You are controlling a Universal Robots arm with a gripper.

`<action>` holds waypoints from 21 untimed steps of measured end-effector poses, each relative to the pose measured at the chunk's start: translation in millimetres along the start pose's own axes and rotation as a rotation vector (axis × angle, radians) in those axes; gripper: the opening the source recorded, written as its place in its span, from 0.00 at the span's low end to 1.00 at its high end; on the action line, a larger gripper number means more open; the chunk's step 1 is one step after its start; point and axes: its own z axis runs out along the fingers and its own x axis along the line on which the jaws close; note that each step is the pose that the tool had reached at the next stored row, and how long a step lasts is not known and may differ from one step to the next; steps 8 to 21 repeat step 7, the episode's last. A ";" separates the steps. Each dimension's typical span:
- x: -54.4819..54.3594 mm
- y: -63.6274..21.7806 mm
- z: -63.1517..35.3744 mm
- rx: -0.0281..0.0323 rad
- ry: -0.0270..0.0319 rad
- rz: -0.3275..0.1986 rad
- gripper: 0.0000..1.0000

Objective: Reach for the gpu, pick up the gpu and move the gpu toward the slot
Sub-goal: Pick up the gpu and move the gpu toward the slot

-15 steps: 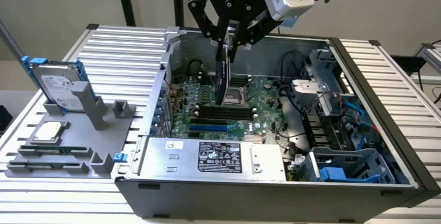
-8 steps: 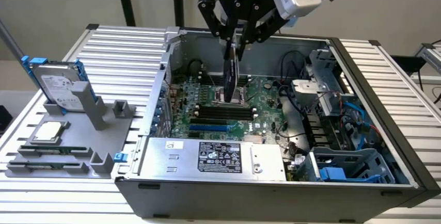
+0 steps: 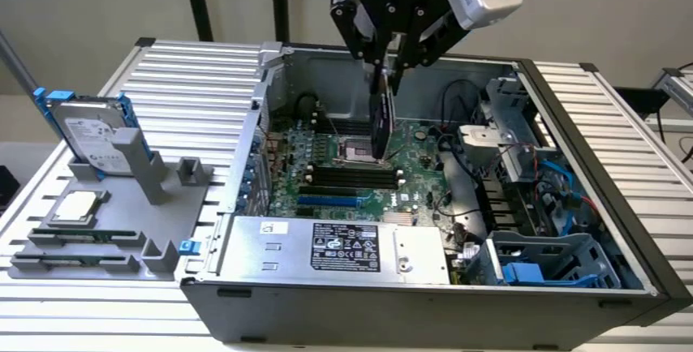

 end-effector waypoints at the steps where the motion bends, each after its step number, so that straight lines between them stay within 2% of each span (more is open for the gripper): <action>1: -0.1 0.0 0.1 -0.0001 -0.0050 0.000 0.26; 21: -0.4 0.0 0.1 -0.0001 -0.0052 0.000 0.26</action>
